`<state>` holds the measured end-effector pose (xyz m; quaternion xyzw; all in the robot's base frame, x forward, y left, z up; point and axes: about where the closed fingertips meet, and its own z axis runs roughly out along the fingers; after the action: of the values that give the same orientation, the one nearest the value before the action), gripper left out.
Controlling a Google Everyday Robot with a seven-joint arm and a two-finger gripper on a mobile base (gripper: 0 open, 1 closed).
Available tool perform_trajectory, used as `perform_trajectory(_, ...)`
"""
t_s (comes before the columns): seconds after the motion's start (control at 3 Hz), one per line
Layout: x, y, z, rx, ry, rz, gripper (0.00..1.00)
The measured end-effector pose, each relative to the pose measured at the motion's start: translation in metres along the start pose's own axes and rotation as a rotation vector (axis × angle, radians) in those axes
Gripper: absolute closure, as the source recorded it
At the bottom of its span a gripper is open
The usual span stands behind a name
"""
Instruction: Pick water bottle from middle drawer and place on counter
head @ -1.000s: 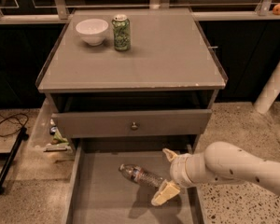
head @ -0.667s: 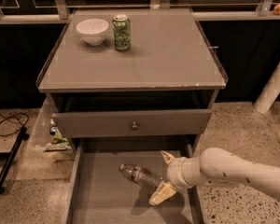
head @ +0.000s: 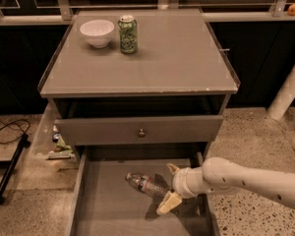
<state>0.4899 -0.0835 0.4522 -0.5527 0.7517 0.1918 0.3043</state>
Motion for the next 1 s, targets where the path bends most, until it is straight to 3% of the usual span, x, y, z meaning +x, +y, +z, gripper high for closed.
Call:
perform_trajectory(0.67,0.028,-0.006,0.047,-0.025,0.004,0.038,0.0)
perform_trajectory(1.0,0.034,-0.008,0.06,0.006,0.033,0.06,0.0)
